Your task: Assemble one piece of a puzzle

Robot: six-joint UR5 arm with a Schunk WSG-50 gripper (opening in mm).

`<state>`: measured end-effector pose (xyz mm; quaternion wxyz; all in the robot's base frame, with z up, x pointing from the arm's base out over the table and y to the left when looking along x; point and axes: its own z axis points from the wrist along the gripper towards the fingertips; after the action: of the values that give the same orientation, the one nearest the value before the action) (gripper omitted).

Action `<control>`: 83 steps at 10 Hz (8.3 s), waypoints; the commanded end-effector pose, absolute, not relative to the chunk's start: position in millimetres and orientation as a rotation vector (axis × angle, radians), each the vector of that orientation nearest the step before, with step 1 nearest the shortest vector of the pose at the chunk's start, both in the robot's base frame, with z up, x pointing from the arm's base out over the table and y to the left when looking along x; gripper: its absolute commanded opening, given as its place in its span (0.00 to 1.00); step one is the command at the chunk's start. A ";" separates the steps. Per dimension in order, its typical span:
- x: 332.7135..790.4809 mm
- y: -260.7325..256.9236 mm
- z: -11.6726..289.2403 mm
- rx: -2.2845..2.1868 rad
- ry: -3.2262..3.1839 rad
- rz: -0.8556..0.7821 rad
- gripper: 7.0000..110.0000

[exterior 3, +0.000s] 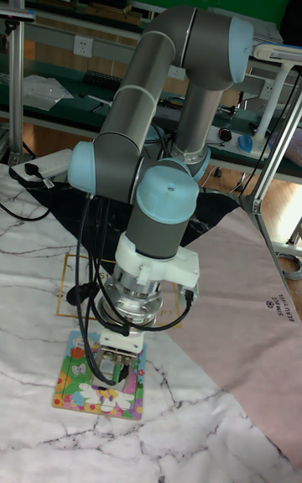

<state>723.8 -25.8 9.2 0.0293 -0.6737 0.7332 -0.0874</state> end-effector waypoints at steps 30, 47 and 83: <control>677.9 -23.6 3.4 -0.148 3.092 0.041 0.00; 694.3 -21.8 -1.9 -0.174 3.057 0.049 0.15; 700.1 45.4 3.6 -0.218 3.104 0.383 0.57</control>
<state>697.6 44.3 2.6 -0.0003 -0.0702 0.9906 0.1171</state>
